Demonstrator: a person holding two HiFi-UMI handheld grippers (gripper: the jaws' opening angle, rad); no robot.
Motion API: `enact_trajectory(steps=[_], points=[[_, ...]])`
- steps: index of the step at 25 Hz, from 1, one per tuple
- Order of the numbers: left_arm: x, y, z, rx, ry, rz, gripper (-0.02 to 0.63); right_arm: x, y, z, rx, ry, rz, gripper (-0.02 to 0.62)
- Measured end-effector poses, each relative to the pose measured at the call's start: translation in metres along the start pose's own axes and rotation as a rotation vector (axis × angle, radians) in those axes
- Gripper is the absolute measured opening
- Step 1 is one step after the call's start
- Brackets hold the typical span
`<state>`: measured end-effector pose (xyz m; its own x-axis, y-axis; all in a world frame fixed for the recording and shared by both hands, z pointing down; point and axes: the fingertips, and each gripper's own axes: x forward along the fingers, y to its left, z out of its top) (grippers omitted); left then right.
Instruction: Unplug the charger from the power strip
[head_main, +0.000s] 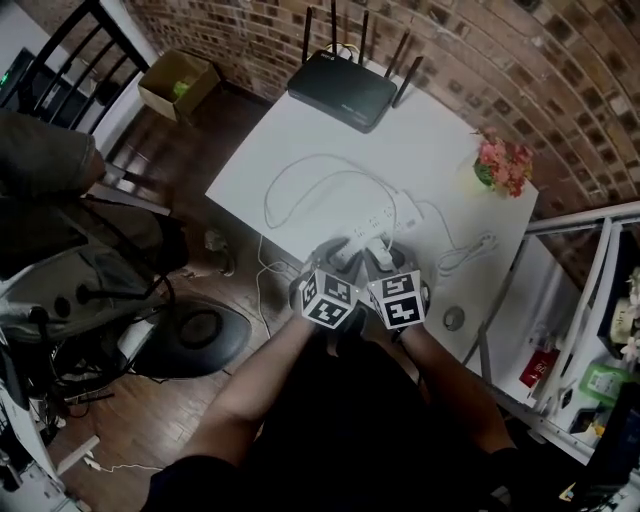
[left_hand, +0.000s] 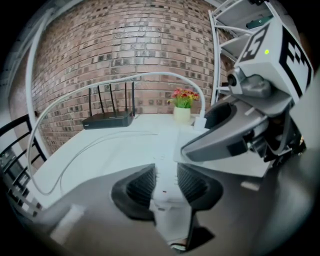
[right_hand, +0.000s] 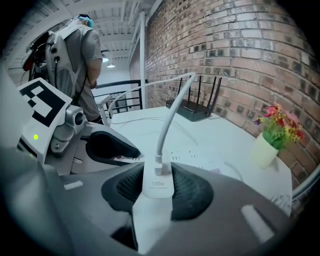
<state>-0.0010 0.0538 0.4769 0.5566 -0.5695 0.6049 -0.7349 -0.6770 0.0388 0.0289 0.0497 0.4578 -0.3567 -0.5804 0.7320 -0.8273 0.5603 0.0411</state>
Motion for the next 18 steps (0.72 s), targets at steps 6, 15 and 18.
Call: enact_trajectory(steps=[6,15,18], points=[[0.000,0.000,0.001,-0.001,-0.003,0.001,0.141,-0.008,0.002,0.010,0.002,-0.023,-0.004,0.141],[-0.002,0.001,0.002,-0.040,0.029,0.007,0.162,-0.026,-0.013,0.007,0.368,-0.088,0.119,0.144],[-0.014,0.001,0.012,-0.086,-0.007,0.009,0.193,-0.039,-0.019,0.011,0.504,-0.140,0.173,0.144]])
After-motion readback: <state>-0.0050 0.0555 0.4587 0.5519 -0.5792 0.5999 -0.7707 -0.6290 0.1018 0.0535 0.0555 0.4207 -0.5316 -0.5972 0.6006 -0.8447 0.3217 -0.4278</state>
